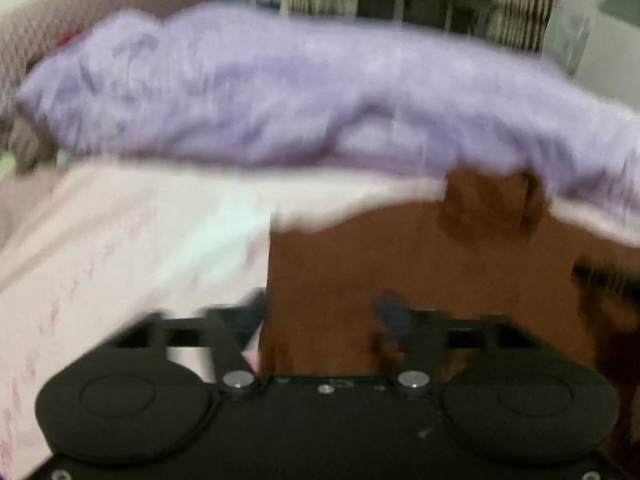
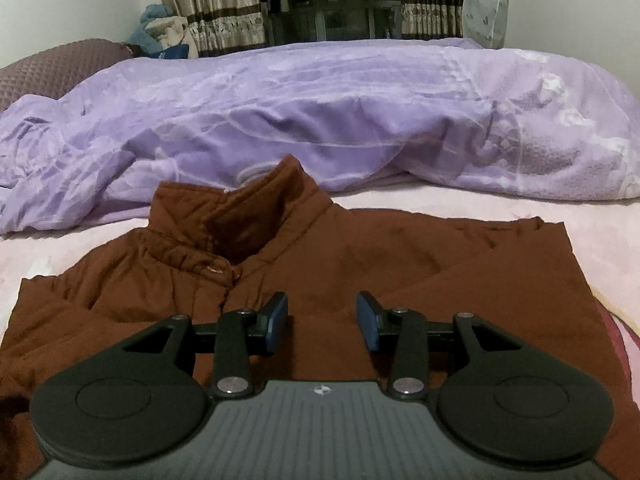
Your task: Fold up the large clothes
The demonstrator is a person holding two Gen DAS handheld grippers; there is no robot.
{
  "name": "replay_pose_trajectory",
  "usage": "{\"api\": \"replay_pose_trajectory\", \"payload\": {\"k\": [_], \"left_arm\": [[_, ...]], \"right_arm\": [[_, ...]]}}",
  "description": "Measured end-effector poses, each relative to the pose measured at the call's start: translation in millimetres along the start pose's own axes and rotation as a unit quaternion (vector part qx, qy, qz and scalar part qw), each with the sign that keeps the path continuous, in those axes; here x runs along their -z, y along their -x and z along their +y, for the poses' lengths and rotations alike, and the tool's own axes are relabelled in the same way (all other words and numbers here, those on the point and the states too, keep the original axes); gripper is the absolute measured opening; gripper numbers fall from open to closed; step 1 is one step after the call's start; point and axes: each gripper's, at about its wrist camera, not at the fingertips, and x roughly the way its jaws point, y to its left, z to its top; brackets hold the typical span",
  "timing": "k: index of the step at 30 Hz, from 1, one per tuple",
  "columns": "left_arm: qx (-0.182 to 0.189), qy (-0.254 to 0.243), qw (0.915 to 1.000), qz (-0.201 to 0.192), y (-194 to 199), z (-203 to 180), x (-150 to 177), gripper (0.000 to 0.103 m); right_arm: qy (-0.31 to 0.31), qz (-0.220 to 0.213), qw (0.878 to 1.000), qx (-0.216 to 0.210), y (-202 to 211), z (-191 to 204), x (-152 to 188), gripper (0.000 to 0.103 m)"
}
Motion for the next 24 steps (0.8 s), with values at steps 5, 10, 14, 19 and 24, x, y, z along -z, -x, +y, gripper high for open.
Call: {"api": "replay_pose_trajectory", "payload": {"k": [5, 10, 14, 19, 24], "left_arm": [[0.031, -0.021, 0.9986, -0.038, -16, -36, -38, 0.079], [0.047, -0.05, 0.9976, 0.007, -72, -77, -23, 0.079], [0.012, -0.078, 0.9969, 0.01, -117, -88, 16, 0.103], [0.016, -0.066, 0.9976, 0.016, -121, -85, 15, 0.103], [0.018, -0.065, 0.9976, 0.014, -119, -83, 16, 0.103]], "right_arm": [[0.001, -0.009, 1.0, 0.002, 2, 0, -1, 0.048], [-0.019, -0.032, 0.999, -0.02, 5, 6, 1, 0.048], [-0.005, -0.012, 1.0, -0.013, -10, 13, 8, 0.048], [-0.01, -0.004, 1.0, 0.001, -27, 6, 16, 0.048], [-0.004, -0.008, 1.0, 0.004, -26, 8, 18, 0.048]]}}
